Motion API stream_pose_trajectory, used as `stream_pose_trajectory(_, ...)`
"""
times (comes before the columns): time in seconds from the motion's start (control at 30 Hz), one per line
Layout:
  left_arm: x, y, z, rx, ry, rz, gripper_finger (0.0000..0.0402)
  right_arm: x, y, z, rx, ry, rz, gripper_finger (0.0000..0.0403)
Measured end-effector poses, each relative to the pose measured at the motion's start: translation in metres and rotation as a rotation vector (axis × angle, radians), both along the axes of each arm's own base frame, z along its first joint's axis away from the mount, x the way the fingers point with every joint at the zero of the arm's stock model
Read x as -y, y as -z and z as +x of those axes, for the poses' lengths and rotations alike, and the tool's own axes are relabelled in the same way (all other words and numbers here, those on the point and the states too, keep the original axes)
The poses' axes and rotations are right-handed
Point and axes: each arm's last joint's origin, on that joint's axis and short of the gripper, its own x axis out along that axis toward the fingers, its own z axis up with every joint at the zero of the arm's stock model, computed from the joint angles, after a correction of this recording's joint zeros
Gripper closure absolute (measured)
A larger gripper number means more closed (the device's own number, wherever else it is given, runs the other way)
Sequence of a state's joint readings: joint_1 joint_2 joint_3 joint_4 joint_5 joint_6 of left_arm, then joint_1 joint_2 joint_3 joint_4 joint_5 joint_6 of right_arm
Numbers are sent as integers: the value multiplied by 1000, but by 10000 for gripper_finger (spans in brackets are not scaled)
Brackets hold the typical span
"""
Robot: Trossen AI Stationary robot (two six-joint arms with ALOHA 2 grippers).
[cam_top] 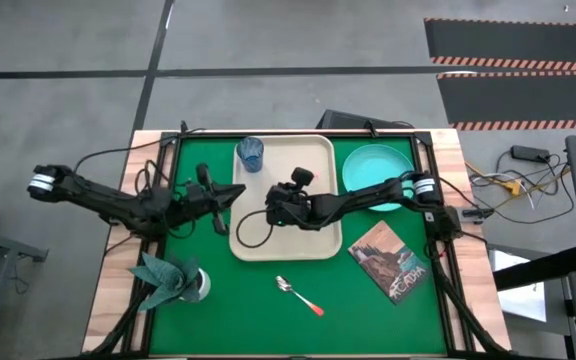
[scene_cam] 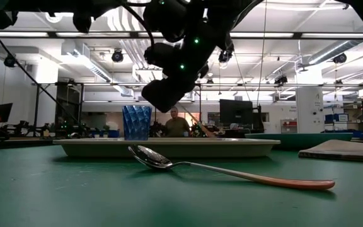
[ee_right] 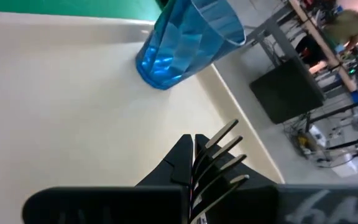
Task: Pick and place plate/cup/fork/spoon on tray
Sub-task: Put the orange fork on the left of the white serving tray
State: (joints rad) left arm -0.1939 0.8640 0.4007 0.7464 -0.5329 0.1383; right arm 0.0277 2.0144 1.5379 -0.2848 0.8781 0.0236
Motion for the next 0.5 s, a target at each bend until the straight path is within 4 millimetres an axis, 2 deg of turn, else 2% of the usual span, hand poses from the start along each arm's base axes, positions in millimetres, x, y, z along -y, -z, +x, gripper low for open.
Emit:
stream_pose_trajectory(0.33,-2,-4,-10,4,2,-1,398,-5,6,1,33,-105,231,394)
stream_pose_trajectory(0.5,-1,-2,-7,-9,2,2,398,-6,6,0,33,-98,245,393)
